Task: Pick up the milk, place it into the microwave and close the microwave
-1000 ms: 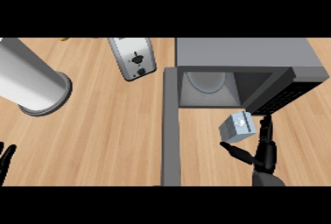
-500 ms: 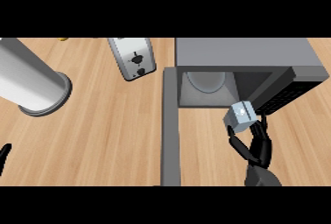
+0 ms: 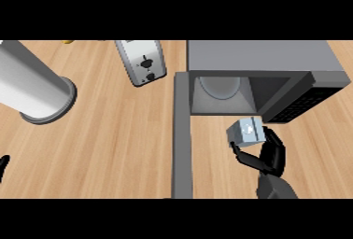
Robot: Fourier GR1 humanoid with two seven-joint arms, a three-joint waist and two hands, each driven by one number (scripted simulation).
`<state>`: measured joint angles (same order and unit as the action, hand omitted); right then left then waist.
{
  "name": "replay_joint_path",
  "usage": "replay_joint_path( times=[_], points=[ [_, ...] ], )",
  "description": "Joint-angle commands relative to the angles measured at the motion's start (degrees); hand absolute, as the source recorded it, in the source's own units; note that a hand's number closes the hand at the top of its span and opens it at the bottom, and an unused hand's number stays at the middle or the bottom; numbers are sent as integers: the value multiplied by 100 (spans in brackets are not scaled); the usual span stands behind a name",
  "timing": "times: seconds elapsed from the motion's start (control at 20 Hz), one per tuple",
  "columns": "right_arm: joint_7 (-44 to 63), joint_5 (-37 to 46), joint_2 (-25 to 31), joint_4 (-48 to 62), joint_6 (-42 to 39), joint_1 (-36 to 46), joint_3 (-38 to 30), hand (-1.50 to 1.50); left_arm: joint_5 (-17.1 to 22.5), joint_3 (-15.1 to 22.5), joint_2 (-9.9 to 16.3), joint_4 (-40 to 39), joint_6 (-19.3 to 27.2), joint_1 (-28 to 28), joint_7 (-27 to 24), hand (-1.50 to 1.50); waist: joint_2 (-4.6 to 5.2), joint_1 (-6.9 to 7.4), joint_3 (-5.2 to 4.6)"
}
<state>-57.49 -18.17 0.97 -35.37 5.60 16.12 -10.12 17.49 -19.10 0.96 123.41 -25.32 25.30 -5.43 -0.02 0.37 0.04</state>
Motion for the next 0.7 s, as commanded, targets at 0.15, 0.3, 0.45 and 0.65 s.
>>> replay_joint_path(
  times=[0.15,0.3,0.45,0.65],
  points=[
    [499,207,531,-312,-1541,-49,622,150,-411,339,-93,-224,266,-136,-225,-150,1,-31,-4],
    [631,267,659,-535,-1921,-200,804,150,-54,-56,-66,-299,-316,308,-507,-150,-14,2,-8],
    [1197,318,806,-1617,-1952,-603,1084,150,-121,-41,-46,-160,74,-92,-146,-150,-23,-75,-11],
    [1772,584,351,-2915,-1196,-1254,1555,150,86,-47,-89,53,-194,477,-219,-150,-30,-49,-11]
  ],
)
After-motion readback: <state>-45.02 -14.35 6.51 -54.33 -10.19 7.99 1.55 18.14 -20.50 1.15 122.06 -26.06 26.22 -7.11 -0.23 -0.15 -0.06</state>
